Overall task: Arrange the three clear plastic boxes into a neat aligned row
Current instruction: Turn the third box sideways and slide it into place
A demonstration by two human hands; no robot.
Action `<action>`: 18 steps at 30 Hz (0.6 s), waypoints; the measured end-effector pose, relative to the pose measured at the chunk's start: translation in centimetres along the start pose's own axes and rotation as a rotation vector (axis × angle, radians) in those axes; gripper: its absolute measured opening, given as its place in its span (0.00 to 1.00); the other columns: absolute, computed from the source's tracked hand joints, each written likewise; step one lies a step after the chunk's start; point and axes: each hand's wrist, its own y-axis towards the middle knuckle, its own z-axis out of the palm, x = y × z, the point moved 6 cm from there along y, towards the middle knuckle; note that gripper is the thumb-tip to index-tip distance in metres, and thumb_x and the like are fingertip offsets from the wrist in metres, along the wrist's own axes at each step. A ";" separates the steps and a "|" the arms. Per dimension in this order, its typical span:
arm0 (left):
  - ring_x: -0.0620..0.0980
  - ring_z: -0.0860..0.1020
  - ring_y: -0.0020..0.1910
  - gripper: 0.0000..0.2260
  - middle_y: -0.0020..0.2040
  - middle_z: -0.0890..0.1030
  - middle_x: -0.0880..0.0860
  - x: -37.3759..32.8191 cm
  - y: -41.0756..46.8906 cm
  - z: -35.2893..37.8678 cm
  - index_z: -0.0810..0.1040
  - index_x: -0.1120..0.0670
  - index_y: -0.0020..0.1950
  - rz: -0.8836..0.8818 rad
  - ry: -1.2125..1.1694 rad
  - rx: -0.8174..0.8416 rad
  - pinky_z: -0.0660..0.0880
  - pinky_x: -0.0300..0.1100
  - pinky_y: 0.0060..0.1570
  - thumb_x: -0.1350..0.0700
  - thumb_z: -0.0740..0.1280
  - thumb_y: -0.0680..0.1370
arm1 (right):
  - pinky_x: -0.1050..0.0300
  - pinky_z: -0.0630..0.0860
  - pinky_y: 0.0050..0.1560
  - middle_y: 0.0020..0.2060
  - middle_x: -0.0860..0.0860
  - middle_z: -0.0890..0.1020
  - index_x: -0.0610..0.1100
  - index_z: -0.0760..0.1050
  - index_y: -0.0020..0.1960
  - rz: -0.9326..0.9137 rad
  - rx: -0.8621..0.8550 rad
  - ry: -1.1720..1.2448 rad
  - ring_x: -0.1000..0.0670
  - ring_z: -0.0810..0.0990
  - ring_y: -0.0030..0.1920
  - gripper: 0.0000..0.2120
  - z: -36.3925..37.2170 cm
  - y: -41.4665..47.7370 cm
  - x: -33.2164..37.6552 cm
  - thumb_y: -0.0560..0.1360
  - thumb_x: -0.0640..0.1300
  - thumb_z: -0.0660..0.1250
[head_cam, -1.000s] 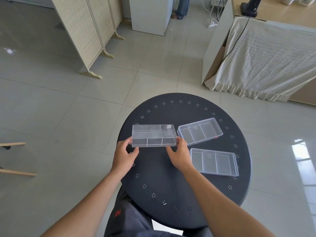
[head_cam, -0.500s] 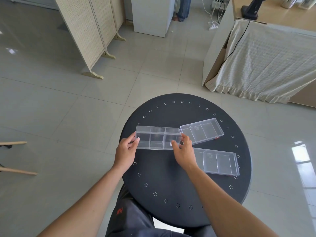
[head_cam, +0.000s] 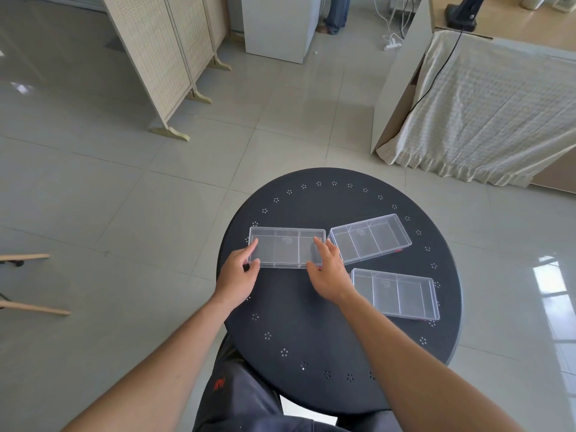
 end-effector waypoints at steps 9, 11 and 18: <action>0.54 0.72 0.80 0.24 0.83 0.72 0.51 -1.2 3.2 -0.5 0.71 0.50 0.84 0.052 0.161 0.059 0.66 0.39 0.75 0.58 0.64 0.87 | 0.40 0.65 0.77 0.86 0.47 0.39 0.49 0.54 0.86 -0.006 0.101 -0.299 0.37 0.57 0.82 0.33 -1.1 3.5 1.5 0.82 0.47 0.58; 0.60 0.73 0.80 0.27 0.87 0.66 0.49 -1.5 4.4 -0.5 0.67 0.47 0.86 0.044 0.200 0.120 0.71 0.49 0.78 0.58 0.63 0.87 | 0.38 0.66 0.76 0.86 0.47 0.41 0.45 0.56 0.84 -0.035 0.102 -0.396 0.35 0.55 0.82 0.31 -1.8 4.5 2.4 0.82 0.46 0.58; 0.53 0.41 0.90 0.35 0.90 0.39 0.43 -4.0 8.6 0.2 0.48 0.45 0.90 0.016 0.561 0.276 0.69 0.56 0.79 0.59 0.58 0.86 | 0.38 0.65 0.75 0.86 0.46 0.49 0.44 0.62 0.80 -0.060 0.103 -0.588 0.40 0.52 0.83 0.26 -4.1 9.1 4.1 0.84 0.48 0.59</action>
